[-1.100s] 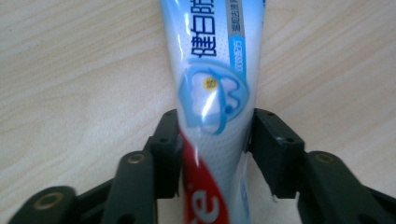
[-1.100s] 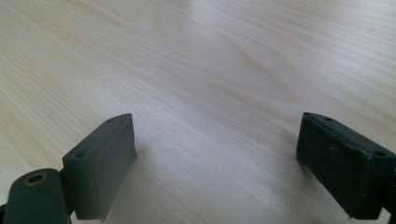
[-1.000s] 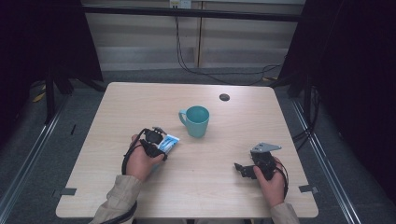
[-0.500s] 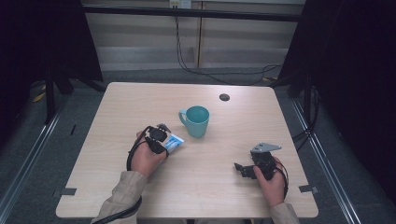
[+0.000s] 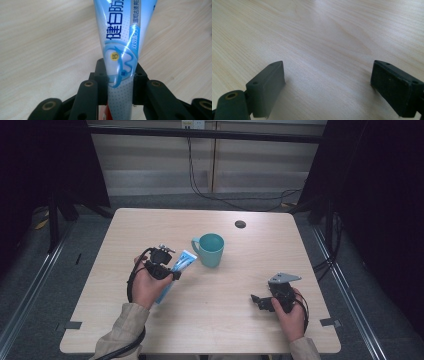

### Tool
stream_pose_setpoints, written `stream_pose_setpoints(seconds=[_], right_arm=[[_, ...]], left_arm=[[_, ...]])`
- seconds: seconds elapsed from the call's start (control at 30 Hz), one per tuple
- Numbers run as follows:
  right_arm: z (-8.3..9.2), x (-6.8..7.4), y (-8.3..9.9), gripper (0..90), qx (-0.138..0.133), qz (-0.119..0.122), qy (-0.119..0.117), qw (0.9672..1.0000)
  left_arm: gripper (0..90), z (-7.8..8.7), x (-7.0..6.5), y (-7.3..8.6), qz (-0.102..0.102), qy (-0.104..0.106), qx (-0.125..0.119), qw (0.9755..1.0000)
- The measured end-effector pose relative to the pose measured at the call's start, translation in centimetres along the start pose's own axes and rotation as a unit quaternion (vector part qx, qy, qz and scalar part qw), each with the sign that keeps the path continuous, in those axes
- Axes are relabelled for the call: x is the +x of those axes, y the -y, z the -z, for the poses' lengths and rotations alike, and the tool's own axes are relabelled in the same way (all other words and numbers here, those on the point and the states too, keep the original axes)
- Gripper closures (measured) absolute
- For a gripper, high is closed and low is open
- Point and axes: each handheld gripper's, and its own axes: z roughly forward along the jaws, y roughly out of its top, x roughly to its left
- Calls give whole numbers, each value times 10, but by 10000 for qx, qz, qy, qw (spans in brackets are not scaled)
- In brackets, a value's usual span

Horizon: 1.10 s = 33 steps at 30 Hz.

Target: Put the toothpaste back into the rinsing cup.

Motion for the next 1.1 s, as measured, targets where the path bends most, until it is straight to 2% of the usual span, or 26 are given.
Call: stream_pose_setpoints(seconds=[0.07,0.17,0.43,0.6,0.8,0.83,1.1], right_arm=[[0,0,0,113,-1,1,0,10000],[0,0,0,113,1,1,-1,10000],[0,0,0,113,1,0,-2,10000],[0,0,0,113,0,1,-2,10000],[0,0,0,113,0,3,-2,10000],[0,0,0,113,0,2,-2,10000],[0,0,0,113,1,2,-3,10000]], left_arm=[[729,2,1,-1,-45,35,-39,10000],[729,7,1,-2,58,224,-293,9993],[729,13,1,-6,1,358,-521,9980],[730,16,0,-8,-18,357,-666,9971],[730,20,-1,-12,-40,379,-949,9948],[730,21,0,-14,23,414,-1065,9935],[730,24,1,-18,86,524,-1311,9900]])
